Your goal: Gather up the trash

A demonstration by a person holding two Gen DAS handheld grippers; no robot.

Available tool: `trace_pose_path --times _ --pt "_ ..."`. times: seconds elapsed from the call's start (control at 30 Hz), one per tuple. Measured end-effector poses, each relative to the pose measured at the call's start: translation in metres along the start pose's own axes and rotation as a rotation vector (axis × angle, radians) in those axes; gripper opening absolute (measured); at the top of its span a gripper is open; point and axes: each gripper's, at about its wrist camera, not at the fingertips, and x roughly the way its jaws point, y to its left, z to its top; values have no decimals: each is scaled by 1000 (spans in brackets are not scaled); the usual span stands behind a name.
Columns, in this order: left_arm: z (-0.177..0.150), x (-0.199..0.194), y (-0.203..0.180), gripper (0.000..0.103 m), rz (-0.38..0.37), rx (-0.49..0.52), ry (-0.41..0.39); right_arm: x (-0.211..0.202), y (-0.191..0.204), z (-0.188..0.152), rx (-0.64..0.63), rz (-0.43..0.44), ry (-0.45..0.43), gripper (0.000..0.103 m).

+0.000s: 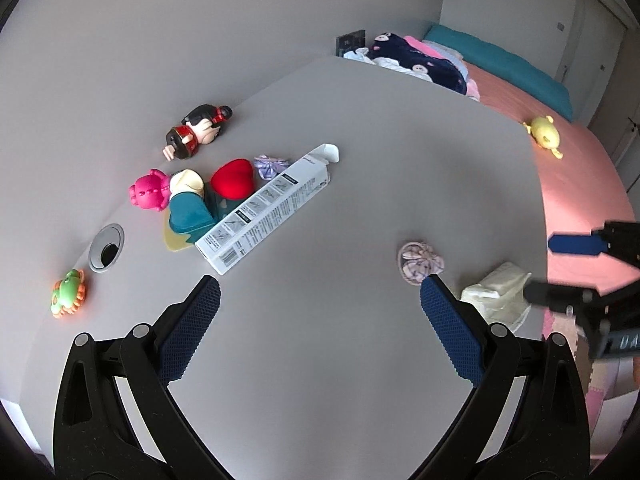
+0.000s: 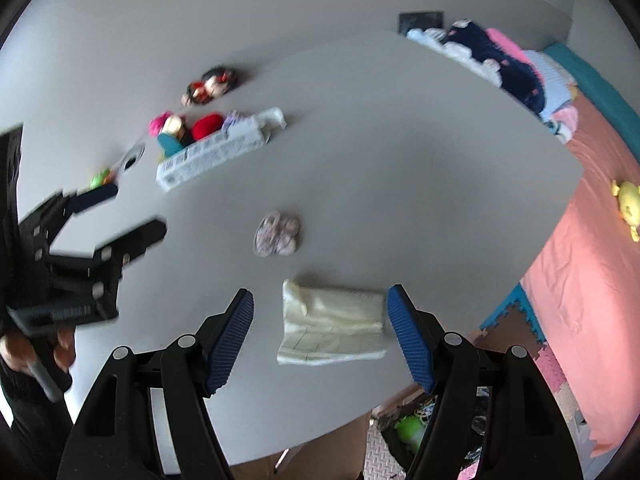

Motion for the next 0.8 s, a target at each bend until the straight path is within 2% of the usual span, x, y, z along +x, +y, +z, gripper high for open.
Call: trace_pose_path --times 0.2,0.43,0.63,0.8 --pt "5 6 -7 97 -5 0 5 26 -7 -6 27 20 80 70" --pt "7 6 -13 97 3 14 6 43 -16 -2 45 -19 74 72" --pt "8 6 -12 97 2 16 5 28 -49 -11 245 26 70 73" --pt "14 11 -15 97 -23 11 -1 28 -69 -20 396 115 91 73"
